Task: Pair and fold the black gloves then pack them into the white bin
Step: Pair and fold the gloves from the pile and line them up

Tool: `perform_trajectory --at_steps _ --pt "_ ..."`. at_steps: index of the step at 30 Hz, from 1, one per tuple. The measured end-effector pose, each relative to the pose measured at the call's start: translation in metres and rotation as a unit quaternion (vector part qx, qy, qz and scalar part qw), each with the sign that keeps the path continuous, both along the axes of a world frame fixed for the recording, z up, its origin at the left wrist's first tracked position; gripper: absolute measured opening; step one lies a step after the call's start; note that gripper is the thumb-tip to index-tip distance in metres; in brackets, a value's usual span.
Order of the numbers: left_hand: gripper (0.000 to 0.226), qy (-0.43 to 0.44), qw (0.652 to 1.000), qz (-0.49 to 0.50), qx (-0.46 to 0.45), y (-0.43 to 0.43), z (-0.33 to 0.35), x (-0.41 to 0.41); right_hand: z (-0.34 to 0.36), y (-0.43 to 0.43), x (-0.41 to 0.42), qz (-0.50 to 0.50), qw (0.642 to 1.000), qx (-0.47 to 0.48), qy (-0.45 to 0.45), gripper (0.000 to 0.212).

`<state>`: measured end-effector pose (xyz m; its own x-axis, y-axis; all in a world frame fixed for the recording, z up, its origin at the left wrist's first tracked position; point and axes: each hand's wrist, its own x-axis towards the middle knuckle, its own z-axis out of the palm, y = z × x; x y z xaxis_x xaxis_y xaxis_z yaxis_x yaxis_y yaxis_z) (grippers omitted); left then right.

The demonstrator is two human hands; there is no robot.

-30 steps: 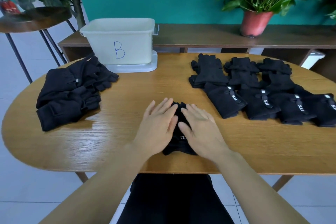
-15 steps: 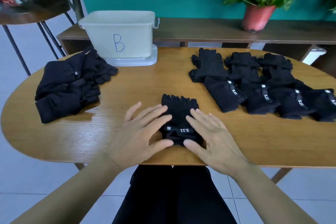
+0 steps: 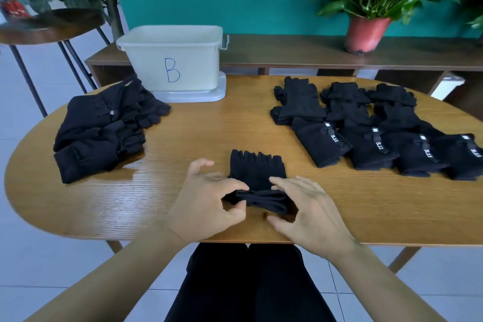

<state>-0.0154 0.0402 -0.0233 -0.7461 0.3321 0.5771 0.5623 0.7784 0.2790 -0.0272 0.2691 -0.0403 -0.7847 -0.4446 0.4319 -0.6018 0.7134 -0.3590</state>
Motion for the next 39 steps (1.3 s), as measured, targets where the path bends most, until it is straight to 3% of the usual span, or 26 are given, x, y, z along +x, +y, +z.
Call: perform_trajectory --at_steps 3,5,7,9,12,15,18,27,31,33,36,39 --pt "0.062 -0.111 0.994 -0.014 -0.013 -0.002 0.008 0.005 0.000 -0.001 -0.002 -0.034 0.988 -0.125 -0.087 0.027" --pt "0.080 -0.170 0.984 -0.003 -0.057 -0.004 0.010 0.005 0.004 -0.003 -0.004 -0.054 0.976 -0.165 -0.131 0.017" --pt "0.055 -0.185 0.982 0.016 -0.027 -0.003 0.007 -0.001 0.011 -0.006 -0.008 -0.081 0.971 -0.169 -0.148 0.015" --pt "0.026 -0.181 0.979 0.040 0.088 0.002 0.001 -0.012 0.017 -0.011 -0.015 -0.123 0.966 -0.167 -0.156 0.018" --pt "0.034 -0.190 0.950 0.094 0.230 0.009 -0.002 -0.027 0.027 -0.021 -0.031 -0.190 0.956 -0.162 -0.156 0.026" --pt "0.047 -0.200 0.934 0.147 0.256 0.017 -0.001 -0.040 0.031 -0.029 -0.048 -0.232 0.946 -0.151 -0.166 0.031" --pt "0.059 -0.206 0.929 0.190 0.239 0.020 -0.003 -0.050 0.027 -0.034 -0.059 -0.258 0.939 -0.144 -0.178 0.033" --pt "0.047 -0.205 0.921 0.300 0.143 0.025 -0.002 -0.054 0.021 -0.039 -0.056 -0.303 0.930 -0.114 -0.174 0.032" --pt "0.048 -0.140 0.942 0.280 0.120 0.024 0.006 -0.046 0.029 -0.029 -0.047 -0.296 0.933 -0.135 -0.155 0.036" --pt "0.042 -0.092 0.954 0.268 0.098 0.029 0.010 -0.038 0.033 -0.027 -0.042 -0.268 0.951 -0.124 -0.089 0.035" --pt "0.030 -0.034 0.973 0.222 0.043 0.042 0.009 -0.025 0.036 -0.028 -0.047 -0.172 0.984 -0.026 0.044 0.034" --pt "0.036 -0.053 0.975 0.212 -0.043 0.056 -0.002 -0.012 0.032 -0.027 -0.056 -0.076 0.988 0.131 0.005 0.042"
